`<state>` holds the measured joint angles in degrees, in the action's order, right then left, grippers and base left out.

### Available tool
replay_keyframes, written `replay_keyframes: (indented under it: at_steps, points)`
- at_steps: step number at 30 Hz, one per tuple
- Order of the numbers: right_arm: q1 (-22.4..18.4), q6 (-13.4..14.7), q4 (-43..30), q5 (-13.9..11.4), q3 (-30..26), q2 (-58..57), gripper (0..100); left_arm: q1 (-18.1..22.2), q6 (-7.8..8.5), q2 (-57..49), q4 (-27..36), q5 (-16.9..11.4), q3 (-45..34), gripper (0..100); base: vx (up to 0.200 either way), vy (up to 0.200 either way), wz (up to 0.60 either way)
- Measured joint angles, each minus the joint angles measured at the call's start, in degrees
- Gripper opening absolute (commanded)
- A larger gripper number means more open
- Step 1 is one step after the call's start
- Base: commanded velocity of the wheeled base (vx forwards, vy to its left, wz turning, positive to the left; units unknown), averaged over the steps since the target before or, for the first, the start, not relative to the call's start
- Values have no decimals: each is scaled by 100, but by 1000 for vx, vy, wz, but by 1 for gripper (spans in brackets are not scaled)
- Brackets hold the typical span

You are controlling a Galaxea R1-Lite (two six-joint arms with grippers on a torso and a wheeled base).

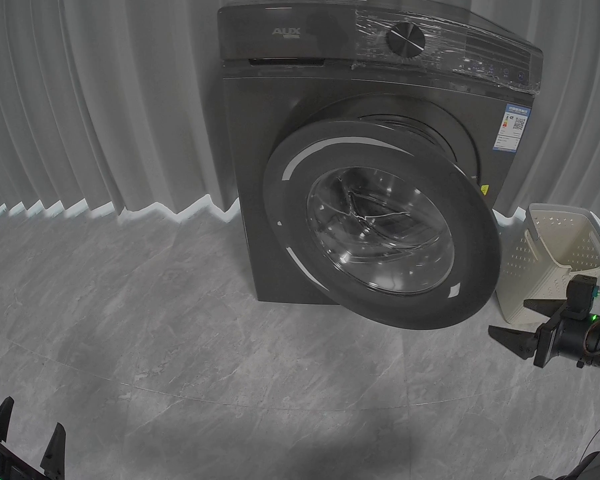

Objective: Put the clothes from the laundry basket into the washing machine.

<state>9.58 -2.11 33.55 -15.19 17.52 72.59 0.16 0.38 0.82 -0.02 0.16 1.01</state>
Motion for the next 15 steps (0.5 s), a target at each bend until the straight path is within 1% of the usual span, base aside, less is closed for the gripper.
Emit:
replay_keyframes:
  at_steps: [2, 5, 6, 7, 10, 15]
  points:
    - [205, 218, 9, -71, -16, 76, 100, 0, -2, 2, 2, 0, 0, 100, 0, 0, 0]
    - [561, 714, 17, -141, -21, 183, 100, 0, 0, 4, 2, 0, 0, 100, 0, 0, 0]
    - [651, 813, 15, -152, -11, 224, 100, 0, 2, 4, 2, -2, 0, 100, 0, 0, 0]
    - [739, 886, 39, -158, 9, 282, 100, 0, 5, 4, 2, -2, 0, 100, 200, 0, 0]
    - [885, 950, 323, -172, 72, 500, 100, 0, 0, 4, 2, -2, 0, 100, 200, 0, 0]
    - [1014, 996, 1079, -150, 122, 896, 100, -2, -16, 4, 2, -5, 0, 100, 200, 0, 0]
